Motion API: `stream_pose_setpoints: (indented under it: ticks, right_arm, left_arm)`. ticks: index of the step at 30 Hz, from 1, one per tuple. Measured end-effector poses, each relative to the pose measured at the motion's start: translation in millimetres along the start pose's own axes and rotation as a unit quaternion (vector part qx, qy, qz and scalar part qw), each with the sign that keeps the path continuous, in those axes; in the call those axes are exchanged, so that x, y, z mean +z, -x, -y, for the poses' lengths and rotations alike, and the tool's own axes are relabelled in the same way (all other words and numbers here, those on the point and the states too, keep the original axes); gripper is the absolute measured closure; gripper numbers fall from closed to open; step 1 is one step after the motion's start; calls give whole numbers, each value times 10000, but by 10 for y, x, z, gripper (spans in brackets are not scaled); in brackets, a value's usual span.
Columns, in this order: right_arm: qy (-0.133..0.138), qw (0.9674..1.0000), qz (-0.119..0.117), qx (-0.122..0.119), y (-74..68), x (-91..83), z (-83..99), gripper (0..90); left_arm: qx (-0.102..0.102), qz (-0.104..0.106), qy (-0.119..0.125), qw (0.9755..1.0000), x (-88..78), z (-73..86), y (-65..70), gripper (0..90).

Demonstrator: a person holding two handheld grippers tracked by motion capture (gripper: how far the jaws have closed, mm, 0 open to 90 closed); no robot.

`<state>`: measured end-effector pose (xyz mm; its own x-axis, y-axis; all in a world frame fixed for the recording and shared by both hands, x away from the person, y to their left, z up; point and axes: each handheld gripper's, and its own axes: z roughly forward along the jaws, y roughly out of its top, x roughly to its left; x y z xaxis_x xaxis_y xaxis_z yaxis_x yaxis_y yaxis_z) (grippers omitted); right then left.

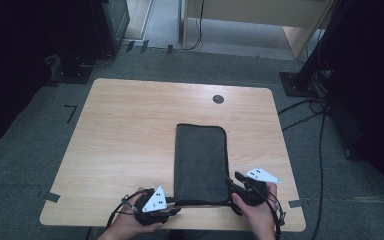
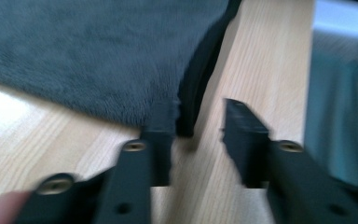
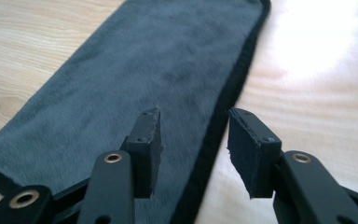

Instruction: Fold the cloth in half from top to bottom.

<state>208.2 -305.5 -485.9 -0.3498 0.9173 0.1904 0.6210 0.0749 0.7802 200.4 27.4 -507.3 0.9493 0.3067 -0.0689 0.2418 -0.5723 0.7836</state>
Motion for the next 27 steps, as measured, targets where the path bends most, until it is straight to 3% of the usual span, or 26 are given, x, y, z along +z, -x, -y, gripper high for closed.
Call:
stream_pose_setpoints:
  ticks: [1, 4, 5, 8, 10, 16, 21, 27]
  right_arm:
    - [20, 10000, -6, -60, -8, 12, -28, 545]
    - [92, 9999, 17, -94, 7, 50, -139, 542]
    - [122, 9998, 38, -141, 22, 67, -183, 540]
    - [147, 9998, 42, -159, 68, 146, -320, 532]
    - [102, 9998, 51, -167, 97, 225, -402, 525]
    - [-65, 9994, 104, -319, 166, 486, -587, 505]
    - [-51, 9999, 122, -94, 328, 639, -746, 507]
    - [-83, 9997, 198, 65, 508, 818, -909, 515]
  left_arm:
    - [-188, 44, 129, 9997, -31, -4, -46, 542]
    - [-754, -174, 436, 9960, -95, -23, -234, 463]
    - [-925, -398, 480, 9938, -107, -41, -317, 459]
    - [-1231, -760, 559, 9879, -104, -104, -498, 457]
    - [-1449, -895, 605, 9835, -76, -165, -631, 456]
    - [-1765, -1437, 491, 9725, 127, -335, -992, 449]
    - [-1888, -1659, 407, 9671, 290, -405, -1226, 451]
    - [-2159, -1921, 318, 9568, 461, -497, -1496, 452]
